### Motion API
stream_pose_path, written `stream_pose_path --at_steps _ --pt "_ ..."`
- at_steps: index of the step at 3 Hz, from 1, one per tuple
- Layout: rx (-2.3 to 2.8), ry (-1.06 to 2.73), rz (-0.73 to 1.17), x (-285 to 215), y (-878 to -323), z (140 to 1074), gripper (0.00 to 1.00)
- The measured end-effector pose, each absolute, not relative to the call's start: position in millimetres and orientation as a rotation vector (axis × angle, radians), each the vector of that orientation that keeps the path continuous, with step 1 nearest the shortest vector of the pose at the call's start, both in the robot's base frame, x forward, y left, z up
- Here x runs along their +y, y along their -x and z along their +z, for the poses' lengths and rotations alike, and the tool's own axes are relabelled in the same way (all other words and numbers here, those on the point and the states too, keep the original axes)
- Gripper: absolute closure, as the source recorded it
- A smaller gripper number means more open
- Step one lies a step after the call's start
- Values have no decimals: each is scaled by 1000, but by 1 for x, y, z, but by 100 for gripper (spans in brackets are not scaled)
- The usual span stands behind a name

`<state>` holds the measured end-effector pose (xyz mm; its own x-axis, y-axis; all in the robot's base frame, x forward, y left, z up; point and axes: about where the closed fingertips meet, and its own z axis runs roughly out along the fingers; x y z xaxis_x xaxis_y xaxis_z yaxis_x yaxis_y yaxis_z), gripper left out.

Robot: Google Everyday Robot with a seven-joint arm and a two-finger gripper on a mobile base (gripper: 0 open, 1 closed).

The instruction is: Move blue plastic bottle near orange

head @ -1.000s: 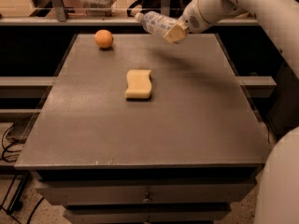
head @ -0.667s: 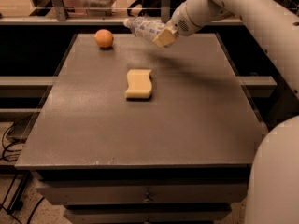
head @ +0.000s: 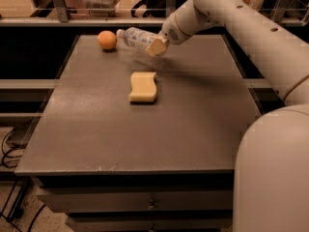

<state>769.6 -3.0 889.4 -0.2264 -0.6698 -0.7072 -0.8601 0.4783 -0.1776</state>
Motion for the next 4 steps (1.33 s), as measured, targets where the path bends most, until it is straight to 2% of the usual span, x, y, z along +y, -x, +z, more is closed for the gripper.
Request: stream_pose_path --at_steps 1,2,3,4 --pt "2022 1216 337 8 -787 868 27" --pt "2045 1183 348 13 -796 859 4" --pt "2031 1142 361 21 -804 865 0" --pt "2030 1140 362 22 -804 865 0"
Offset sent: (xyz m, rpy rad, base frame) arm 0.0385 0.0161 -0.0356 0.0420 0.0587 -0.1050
